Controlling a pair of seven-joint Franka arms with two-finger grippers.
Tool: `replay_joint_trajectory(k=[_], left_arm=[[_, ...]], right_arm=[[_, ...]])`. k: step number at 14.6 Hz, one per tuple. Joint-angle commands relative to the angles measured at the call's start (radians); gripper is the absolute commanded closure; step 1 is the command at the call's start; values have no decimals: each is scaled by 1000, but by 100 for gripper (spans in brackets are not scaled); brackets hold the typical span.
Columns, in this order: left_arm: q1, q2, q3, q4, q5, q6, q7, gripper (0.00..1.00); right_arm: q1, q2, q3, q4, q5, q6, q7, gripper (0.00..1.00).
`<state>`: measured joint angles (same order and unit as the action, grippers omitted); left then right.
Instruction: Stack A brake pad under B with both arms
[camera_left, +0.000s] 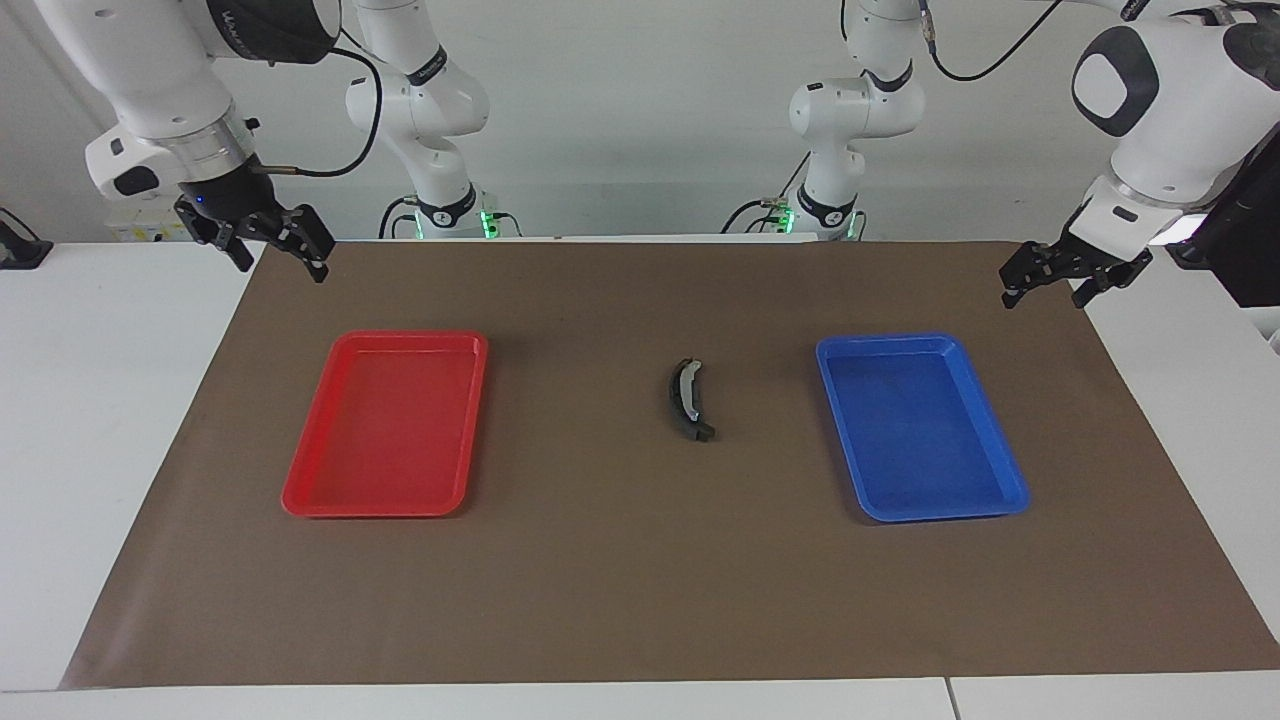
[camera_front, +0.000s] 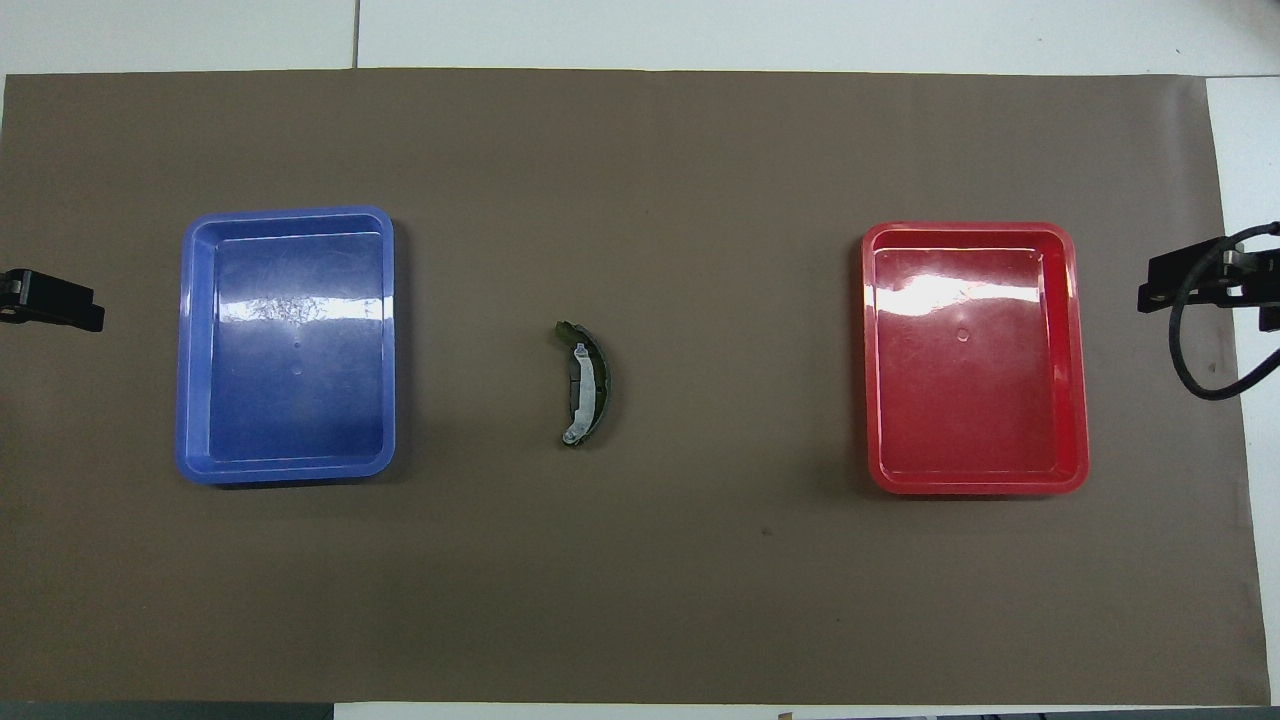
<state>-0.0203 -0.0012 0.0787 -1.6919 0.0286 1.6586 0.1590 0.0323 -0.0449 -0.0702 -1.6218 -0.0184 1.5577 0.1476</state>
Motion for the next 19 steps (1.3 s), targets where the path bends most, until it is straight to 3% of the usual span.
replay_joint_trajectory(k=[1,19], left_arm=[[13,1,-10,8,2,-14,13,1],[13,1,-10,8,2,-14,13,1]], right_arm=[[21,8,-11,17,-8,-24,-14,0],[24,-12,7,-20,-20,2,-59,0]])
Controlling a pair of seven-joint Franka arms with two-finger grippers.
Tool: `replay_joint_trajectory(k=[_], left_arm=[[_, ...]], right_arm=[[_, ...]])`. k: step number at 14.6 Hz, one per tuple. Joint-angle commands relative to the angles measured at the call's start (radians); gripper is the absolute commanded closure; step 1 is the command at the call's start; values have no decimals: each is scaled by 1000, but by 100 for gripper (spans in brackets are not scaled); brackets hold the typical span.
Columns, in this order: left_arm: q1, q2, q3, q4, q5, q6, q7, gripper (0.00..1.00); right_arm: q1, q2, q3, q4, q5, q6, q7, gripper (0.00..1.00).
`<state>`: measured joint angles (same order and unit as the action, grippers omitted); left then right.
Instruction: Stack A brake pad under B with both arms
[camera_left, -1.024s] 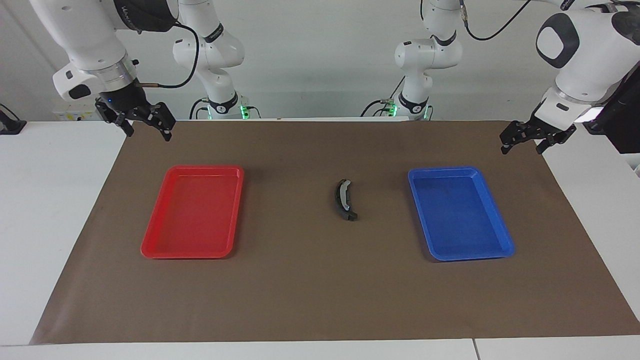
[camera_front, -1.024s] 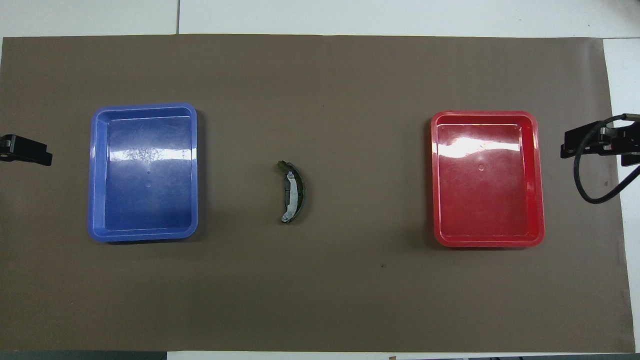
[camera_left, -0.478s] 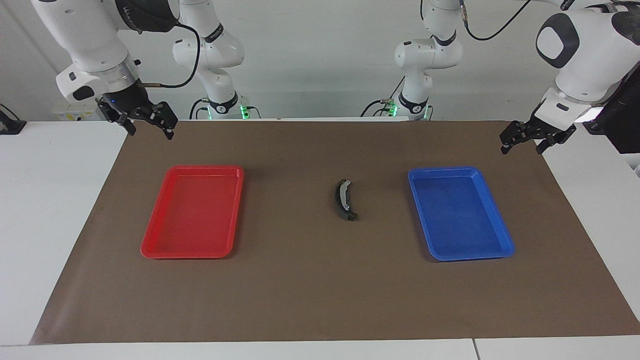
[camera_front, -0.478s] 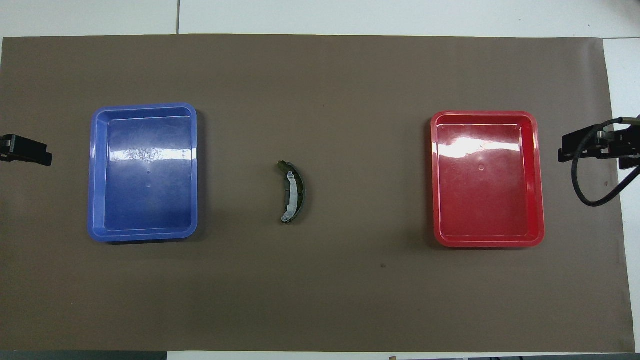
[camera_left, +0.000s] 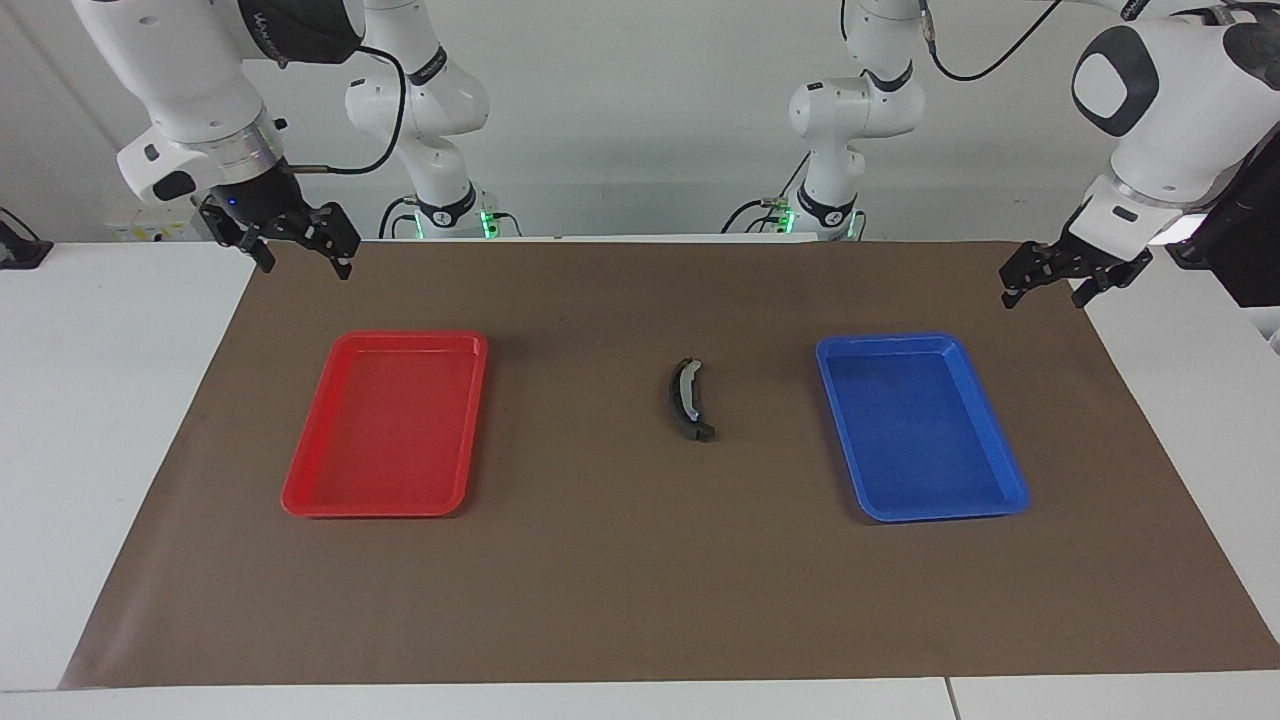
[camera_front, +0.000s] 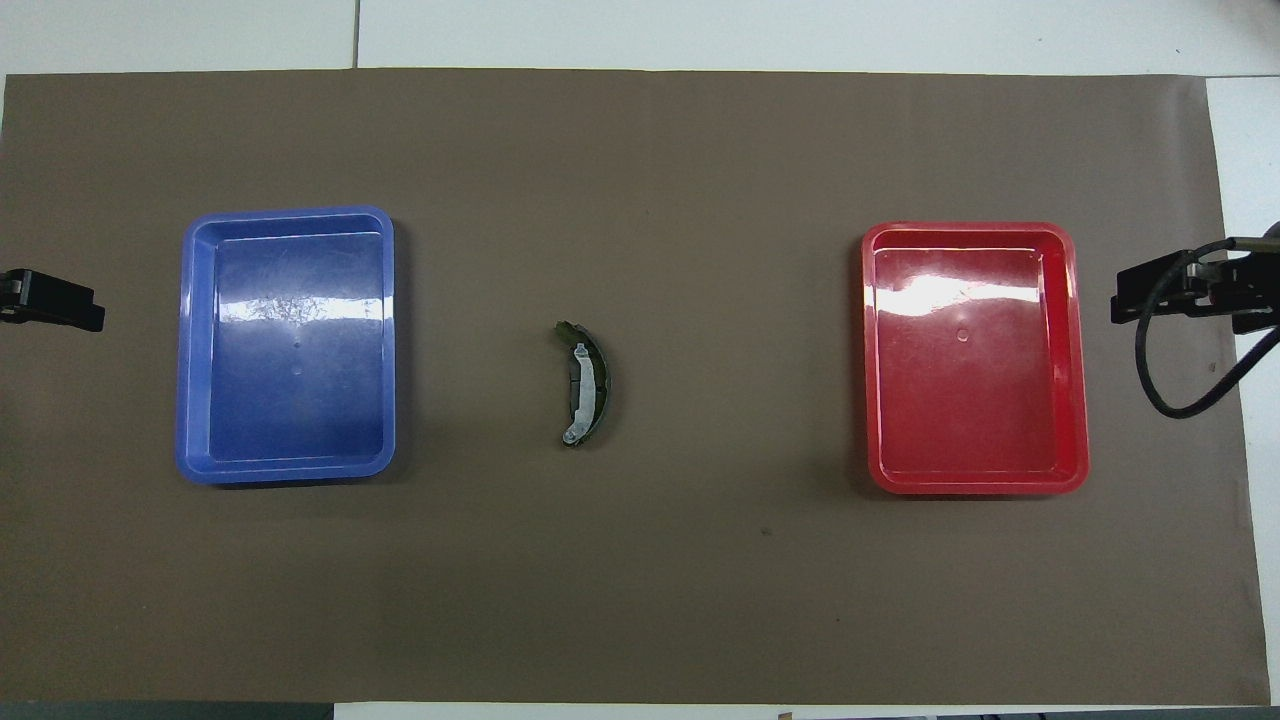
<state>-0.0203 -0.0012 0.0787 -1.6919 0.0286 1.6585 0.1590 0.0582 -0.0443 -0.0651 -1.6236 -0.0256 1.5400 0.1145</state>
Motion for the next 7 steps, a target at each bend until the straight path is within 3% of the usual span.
replay_joint_trajectory(k=[1,7], left_arm=[[13,3,-10,8,2,-14,13,1],[13,3,-10,8,2,-14,14,1]], right_arm=[[-1,-12,2,-19,-13,20,-30,0],[-6,-12,13,-15,7,9,-46,0]])
